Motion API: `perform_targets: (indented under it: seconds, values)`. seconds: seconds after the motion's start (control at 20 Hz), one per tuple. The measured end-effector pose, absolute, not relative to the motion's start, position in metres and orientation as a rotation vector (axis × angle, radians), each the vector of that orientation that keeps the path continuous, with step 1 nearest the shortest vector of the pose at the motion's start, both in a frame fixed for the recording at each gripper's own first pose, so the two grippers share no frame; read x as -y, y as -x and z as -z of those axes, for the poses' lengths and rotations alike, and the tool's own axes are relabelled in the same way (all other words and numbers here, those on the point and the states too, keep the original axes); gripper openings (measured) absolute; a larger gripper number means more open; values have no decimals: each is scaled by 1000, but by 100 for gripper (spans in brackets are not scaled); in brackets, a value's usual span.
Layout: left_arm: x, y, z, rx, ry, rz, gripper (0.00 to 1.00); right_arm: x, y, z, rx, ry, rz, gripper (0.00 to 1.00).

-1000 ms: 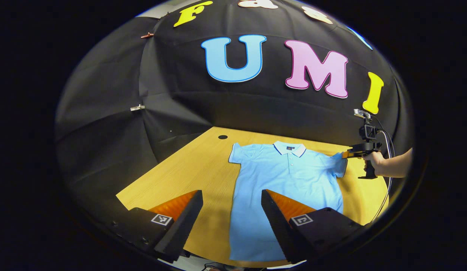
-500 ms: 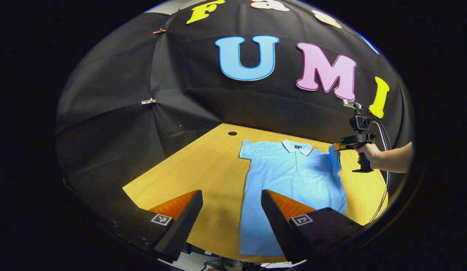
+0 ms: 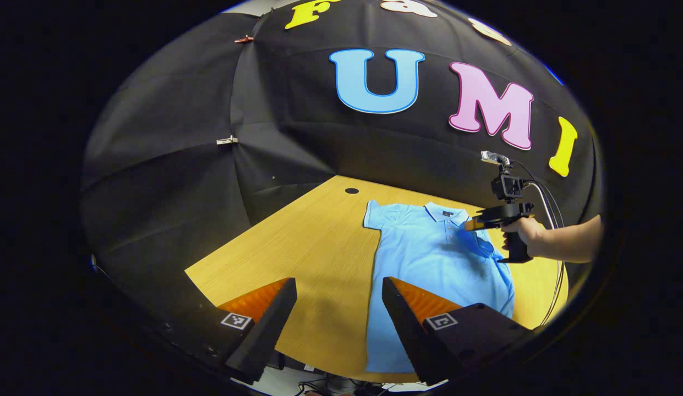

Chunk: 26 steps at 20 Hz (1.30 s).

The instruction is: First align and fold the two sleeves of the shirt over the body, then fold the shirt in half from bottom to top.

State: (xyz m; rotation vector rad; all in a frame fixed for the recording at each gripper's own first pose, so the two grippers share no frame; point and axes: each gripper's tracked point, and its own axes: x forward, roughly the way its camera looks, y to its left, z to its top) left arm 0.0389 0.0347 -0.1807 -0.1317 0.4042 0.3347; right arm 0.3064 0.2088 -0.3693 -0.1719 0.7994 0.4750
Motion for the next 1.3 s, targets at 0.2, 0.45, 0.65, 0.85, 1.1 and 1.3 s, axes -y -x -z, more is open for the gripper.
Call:
perform_targets:
  seconds: [0.2,0.45,0.65,0.85,1.1,1.3]
  values:
    - [-37,-79,165,-374,121,-280,99,-229,-273,373,-835,138,-585,33]
    - [-29,-153,147,-363,105,-133,99,-202,-259,348,-791,142,-597,99]
    - [-16,-222,154,-380,68,-28,99,-163,-258,306,-708,165,-569,97]
    - [-12,-295,177,-394,25,14,99,-111,-240,265,-647,146,-519,97]
    - [-25,-383,196,-383,-80,14,99,-56,-204,248,-592,187,-471,97]
    - [-39,-440,217,-393,-68,-7,99,-27,-180,242,-591,179,-444,97]
